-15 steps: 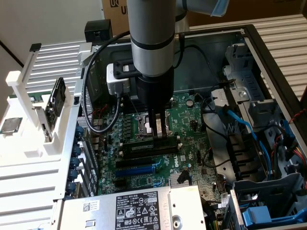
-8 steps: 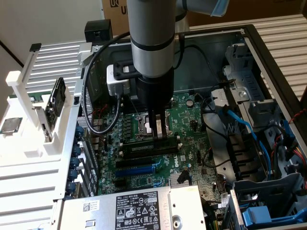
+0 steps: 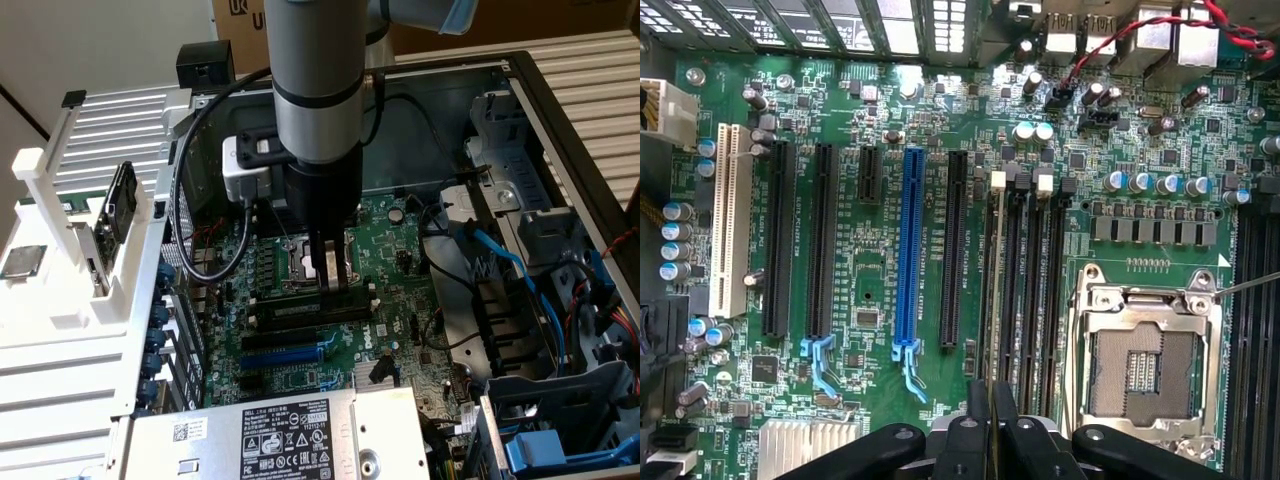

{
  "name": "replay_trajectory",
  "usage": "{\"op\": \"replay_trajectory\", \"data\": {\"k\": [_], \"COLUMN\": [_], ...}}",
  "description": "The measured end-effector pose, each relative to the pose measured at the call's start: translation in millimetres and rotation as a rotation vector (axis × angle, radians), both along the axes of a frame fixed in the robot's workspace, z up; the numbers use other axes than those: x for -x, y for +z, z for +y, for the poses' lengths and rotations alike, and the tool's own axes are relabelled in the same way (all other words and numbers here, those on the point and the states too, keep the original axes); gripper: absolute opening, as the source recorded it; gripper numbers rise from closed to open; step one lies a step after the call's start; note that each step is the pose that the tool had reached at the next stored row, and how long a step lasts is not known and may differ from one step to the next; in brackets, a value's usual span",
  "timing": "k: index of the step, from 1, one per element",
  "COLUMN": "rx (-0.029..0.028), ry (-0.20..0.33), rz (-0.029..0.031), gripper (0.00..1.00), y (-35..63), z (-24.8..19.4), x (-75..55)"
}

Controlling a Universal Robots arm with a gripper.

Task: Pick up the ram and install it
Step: 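Insert the ram into the slot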

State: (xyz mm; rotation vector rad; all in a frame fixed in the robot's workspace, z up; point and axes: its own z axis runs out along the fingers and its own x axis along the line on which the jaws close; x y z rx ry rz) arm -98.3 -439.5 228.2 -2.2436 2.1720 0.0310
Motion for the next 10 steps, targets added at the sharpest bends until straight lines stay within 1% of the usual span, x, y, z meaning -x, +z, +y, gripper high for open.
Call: {"op": "replay_trajectory", "data": {"k": [10], "rx": [0.0001], "ry": [0.0], "rz": [0.0], "gripper": [0.13], "y": [-2.7], "z": [-0.3], "x": [0.0]}}
